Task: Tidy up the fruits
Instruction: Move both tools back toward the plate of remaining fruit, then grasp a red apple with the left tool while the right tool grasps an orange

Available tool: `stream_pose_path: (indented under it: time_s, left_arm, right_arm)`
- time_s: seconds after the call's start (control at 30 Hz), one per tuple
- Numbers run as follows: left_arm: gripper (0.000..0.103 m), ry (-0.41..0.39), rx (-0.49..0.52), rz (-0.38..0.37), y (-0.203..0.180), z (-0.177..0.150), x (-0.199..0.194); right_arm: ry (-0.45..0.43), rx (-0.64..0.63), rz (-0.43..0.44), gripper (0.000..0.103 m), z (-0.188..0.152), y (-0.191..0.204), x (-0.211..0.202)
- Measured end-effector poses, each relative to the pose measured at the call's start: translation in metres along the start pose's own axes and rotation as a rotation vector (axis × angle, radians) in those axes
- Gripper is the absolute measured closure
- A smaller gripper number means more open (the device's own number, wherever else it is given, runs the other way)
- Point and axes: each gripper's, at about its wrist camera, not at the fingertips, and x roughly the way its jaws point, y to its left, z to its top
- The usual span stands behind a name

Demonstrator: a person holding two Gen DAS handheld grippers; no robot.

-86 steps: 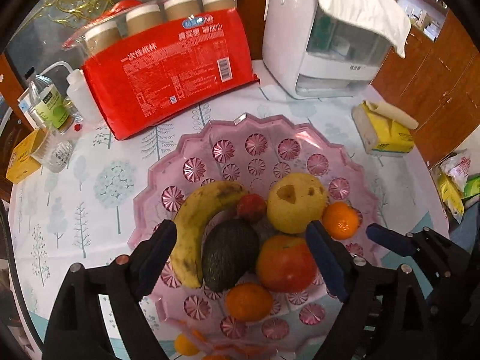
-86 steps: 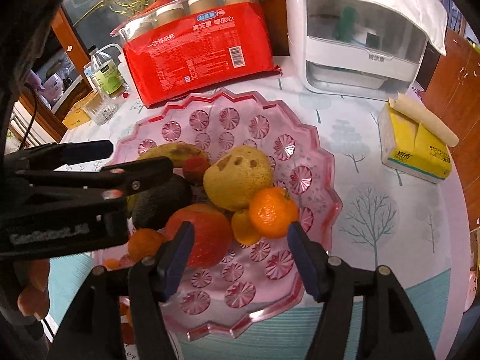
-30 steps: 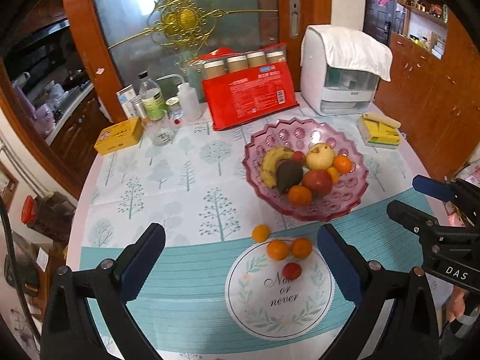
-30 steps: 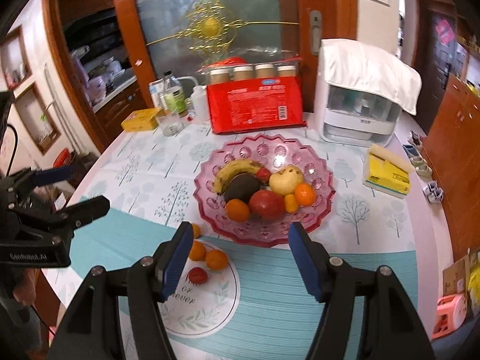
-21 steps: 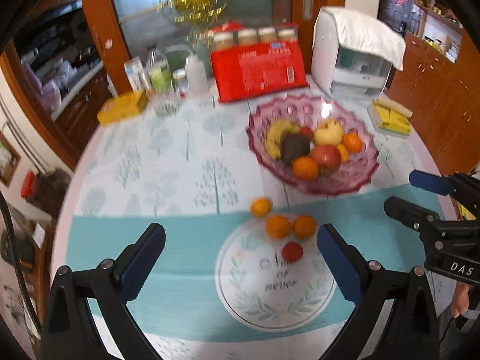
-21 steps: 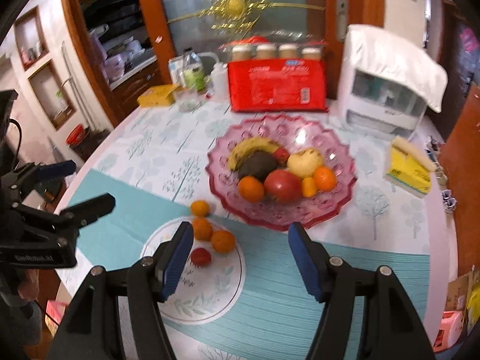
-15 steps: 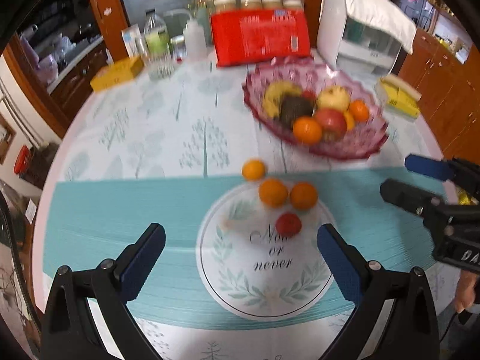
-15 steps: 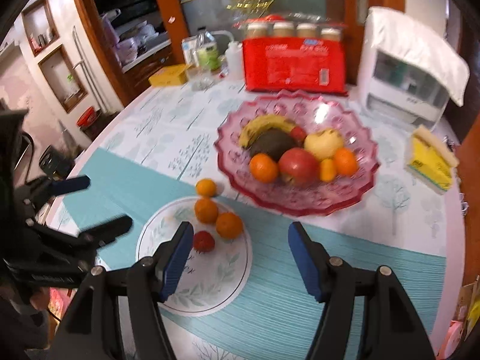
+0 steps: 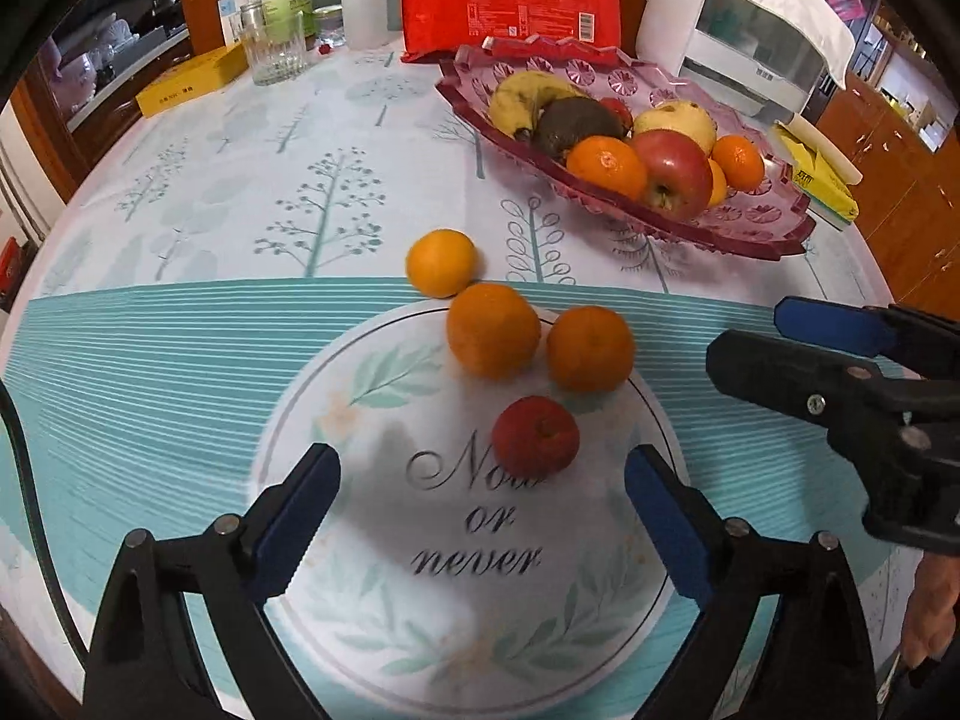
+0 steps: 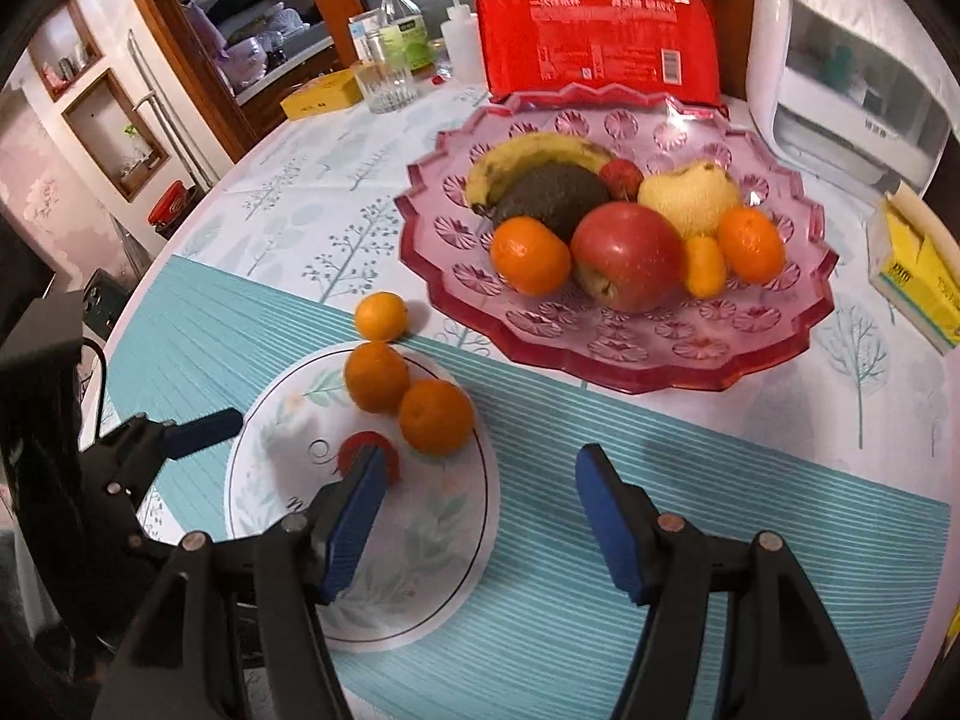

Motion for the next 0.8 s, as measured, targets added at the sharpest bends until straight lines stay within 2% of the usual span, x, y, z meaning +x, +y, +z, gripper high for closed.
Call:
stream_pose_path:
  time_s: [0.07,0.2,0.23,0.3,0.4,0.63,0.8]
  left_arm:
    - [0.013,-0.015,0.006,0.008,-0.003,0.000,0.007]
    - [0.034,-0.005,-0.004,0.001,-0.001,0.003,0.020]
    - [0.036,-0.001,-0.007,-0.007,-0.001,0.003,0.022]
    - [0.052,-0.004,-0.010,-0.027,0.000,0.004,0.025]
    - [0.070,-0.013,0.009,-0.033,0.000,0.003,0.026]
    - [0.070,-0.017,-0.043,-0.048,0.022,-0.002,0.022]
    - [0.070,-0.024,-0.114,-0.041,0.047,-0.004,0.015]
  right_arm:
    - [0.001,0.007,0.012,0.038,0.000,-0.002,0.004]
    - [0.007,0.013,0.015,0.038,0.000,-0.002,0.012]
    - [0.009,0.015,0.020,0.038,0.001,-0.002,0.014]
    - [0.011,0.014,0.022,0.038,0.002,-0.001,0.017]
    - [0.018,0.011,0.025,0.038,0.004,0.001,0.023]
    - [0.037,-0.017,0.034,0.038,0.011,0.011,0.039]
    - [0.063,-0.040,0.040,0.046,0.014,0.018,0.054]
